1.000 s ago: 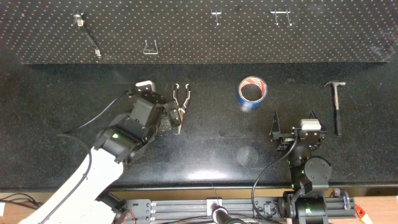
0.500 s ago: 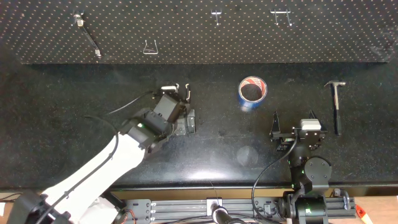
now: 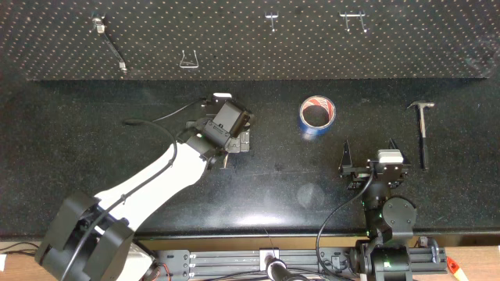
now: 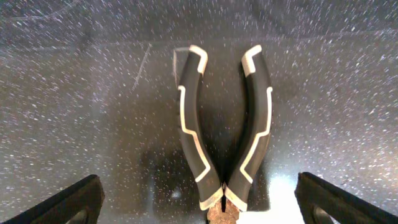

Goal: Place Tools Onto Pegboard

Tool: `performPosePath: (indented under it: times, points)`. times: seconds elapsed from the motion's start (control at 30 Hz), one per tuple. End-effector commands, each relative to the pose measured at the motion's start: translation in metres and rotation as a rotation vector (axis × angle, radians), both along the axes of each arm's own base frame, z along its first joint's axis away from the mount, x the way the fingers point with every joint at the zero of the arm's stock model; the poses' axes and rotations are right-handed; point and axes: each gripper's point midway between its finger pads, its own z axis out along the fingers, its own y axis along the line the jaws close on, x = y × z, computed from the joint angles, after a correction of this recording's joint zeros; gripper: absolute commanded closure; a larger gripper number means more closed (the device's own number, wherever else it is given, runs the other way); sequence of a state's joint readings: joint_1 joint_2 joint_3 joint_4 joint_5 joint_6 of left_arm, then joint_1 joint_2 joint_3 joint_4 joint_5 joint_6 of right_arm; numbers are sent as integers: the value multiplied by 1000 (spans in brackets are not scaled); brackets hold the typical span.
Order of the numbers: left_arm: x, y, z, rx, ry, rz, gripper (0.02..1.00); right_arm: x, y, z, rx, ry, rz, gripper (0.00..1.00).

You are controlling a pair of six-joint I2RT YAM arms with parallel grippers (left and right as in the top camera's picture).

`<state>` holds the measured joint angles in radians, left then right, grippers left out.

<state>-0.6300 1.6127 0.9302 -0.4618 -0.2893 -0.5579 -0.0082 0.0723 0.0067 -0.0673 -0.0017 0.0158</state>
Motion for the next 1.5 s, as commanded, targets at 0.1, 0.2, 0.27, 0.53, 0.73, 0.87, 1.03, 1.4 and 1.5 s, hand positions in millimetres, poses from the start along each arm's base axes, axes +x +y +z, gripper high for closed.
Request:
performPosePath:
  times: [0.1, 0.2, 0.27, 0.53, 0.73, 0.87, 1.03, 1.4, 1.5]
  points:
    - [28, 0, 12, -115, 17, 27, 23, 0, 1, -2, -13, 6, 6, 38]
    - [27, -3, 11, -124, 74, 25, 23, 0, 1, -2, -13, 6, 6, 38]
    - [26, -8, 11, -121, 123, 15, 23, 0, 1, -2, -13, 7, 6, 38]
    - [33, -23, 26, -90, 186, -80, 23, 0, 1, -2, -13, 7, 6, 36]
    - [24, -20, 15, -63, 238, -85, 23, 0, 1, -2, -13, 7, 6, 38]
    - [20, -23, 14, -39, 240, -111, 23, 0, 1, -2, -13, 7, 6, 38]
    - [22, -21, 16, 26, 194, -72, 23, 0, 1, -2, -13, 7, 6, 38]
    - [22, -19, 14, -21, 189, 65, 18, 0, 1, -2, -13, 7, 6, 38]
    - [23, -21, 13, -44, 192, 64, 18, 0, 1, -2, -13, 7, 6, 36]
